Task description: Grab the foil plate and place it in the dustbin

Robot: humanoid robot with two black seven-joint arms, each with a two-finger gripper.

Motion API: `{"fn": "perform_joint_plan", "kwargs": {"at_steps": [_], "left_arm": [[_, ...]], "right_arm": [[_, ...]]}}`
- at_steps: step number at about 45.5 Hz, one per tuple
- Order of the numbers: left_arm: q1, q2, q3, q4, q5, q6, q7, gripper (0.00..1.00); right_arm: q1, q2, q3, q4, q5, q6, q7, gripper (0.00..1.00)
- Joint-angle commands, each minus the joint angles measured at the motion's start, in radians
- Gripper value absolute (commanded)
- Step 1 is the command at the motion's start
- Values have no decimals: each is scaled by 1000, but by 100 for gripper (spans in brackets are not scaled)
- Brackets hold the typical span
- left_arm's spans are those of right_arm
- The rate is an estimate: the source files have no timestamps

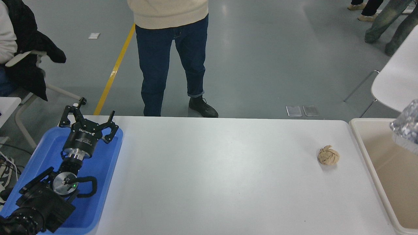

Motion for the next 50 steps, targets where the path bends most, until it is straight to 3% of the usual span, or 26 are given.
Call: {"fn": "perform_joint_plan", "kwargs": {"at_steps": [1, 13, 32, 38, 50], "left_arm": [[1, 1, 0, 0, 0, 0, 0, 100], [1, 1, 0, 0, 0, 0, 0, 100], [1, 1, 0, 0, 0, 0, 0, 100], [1, 1, 0, 0, 0, 0, 0, 100], [1, 0, 0, 0, 0, 0, 0, 100]], "right_arm": [[-410, -18, 304, -124, 15, -166, -2, 0], [-667, 51, 563, -278, 24, -308, -8, 0], [-971, 324, 762, -699, 38, -424, -11, 0], [-1023, 362, 856, -721, 46, -526, -51, 0], [-1062, 430, 861, -749, 35, -652, -69, 0]]}}
